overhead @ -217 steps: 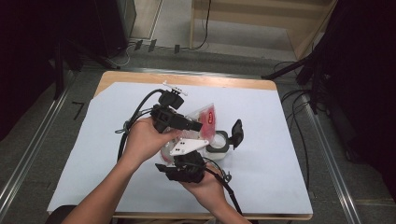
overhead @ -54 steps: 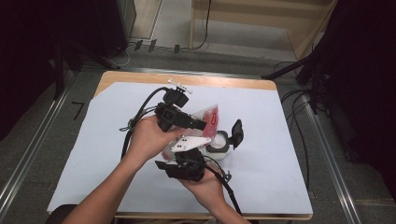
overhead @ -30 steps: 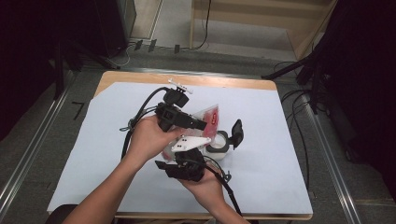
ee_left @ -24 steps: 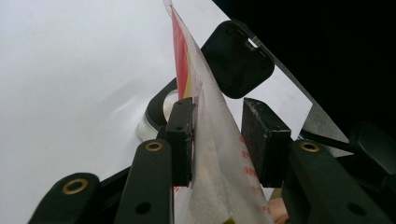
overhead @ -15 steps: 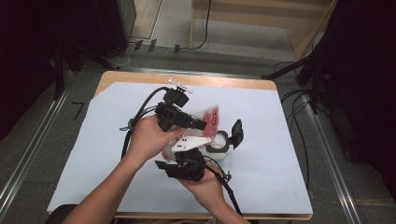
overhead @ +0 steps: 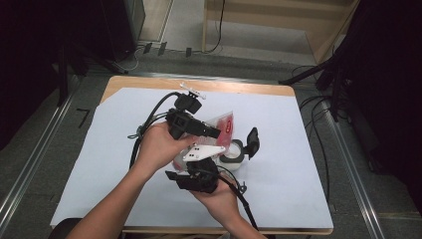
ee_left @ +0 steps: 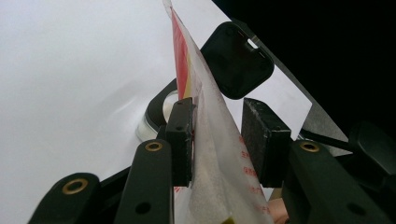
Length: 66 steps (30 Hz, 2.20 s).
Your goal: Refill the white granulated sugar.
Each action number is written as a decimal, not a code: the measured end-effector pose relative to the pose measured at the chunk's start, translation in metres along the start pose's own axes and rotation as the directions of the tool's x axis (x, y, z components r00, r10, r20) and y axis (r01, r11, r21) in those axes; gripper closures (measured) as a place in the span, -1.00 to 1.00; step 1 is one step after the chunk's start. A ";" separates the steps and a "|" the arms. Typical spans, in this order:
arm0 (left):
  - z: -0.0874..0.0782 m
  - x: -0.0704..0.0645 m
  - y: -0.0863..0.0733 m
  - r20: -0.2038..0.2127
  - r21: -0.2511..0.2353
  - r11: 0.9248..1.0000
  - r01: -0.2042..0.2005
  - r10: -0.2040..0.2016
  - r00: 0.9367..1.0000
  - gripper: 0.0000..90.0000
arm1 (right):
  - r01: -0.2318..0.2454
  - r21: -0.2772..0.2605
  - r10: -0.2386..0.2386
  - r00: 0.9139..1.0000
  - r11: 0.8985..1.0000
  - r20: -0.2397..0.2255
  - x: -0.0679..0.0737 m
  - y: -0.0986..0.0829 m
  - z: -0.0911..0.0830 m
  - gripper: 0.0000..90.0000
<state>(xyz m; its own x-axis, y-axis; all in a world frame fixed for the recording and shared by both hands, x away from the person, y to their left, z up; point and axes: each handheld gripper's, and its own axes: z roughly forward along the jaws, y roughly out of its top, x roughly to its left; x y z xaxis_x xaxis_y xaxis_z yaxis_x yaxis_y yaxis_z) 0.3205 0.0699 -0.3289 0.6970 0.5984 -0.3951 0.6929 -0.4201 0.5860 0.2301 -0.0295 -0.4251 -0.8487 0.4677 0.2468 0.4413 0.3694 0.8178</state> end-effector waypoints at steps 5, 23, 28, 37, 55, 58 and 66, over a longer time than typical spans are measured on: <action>-0.001 0.000 0.000 0.007 -0.002 1.000 0.009 -0.009 1.000 0.45 | 0.004 -0.003 -0.004 1.000 1.000 0.002 0.001 0.001 -0.001 0.43; 0.001 0.003 0.004 0.014 0.011 1.000 0.020 -0.020 1.000 0.45 | 0.009 -0.007 -0.009 1.000 1.000 0.001 0.000 0.001 -0.002 0.43; 0.000 0.002 0.006 0.013 0.019 1.000 0.019 -0.020 1.000 0.45 | 0.005 -0.017 -0.005 1.000 1.000 -0.002 0.000 0.002 -0.003 0.43; 0.002 -0.001 0.006 0.003 0.024 1.000 -0.008 0.008 1.000 0.44 | 0.009 -0.020 -0.009 1.000 1.000 0.003 -0.001 0.000 -0.001 0.42; 0.003 -0.006 0.006 0.001 0.017 0.999 -0.039 0.039 0.999 0.44 | 0.009 -0.039 -0.009 1.000 0.999 0.018 0.001 -0.003 0.000 0.41; 0.003 -0.007 0.005 -0.003 0.017 0.999 -0.037 0.037 0.999 0.44 | 0.009 -0.043 -0.008 1.000 0.999 0.020 0.002 -0.003 0.000 0.41; 0.003 -0.008 0.005 -0.004 0.018 0.999 -0.049 0.049 0.999 0.45 | 0.008 -0.045 -0.007 1.000 0.999 0.021 0.002 -0.004 0.000 0.40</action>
<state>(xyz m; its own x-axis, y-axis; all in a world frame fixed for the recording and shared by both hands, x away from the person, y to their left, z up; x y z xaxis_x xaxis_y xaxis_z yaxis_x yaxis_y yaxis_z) 0.3190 0.0609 -0.3245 0.7297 0.5794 -0.3630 0.6608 -0.4613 0.5920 0.2268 -0.0296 -0.4277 -0.8454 0.4821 0.2298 0.4210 0.3369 0.8422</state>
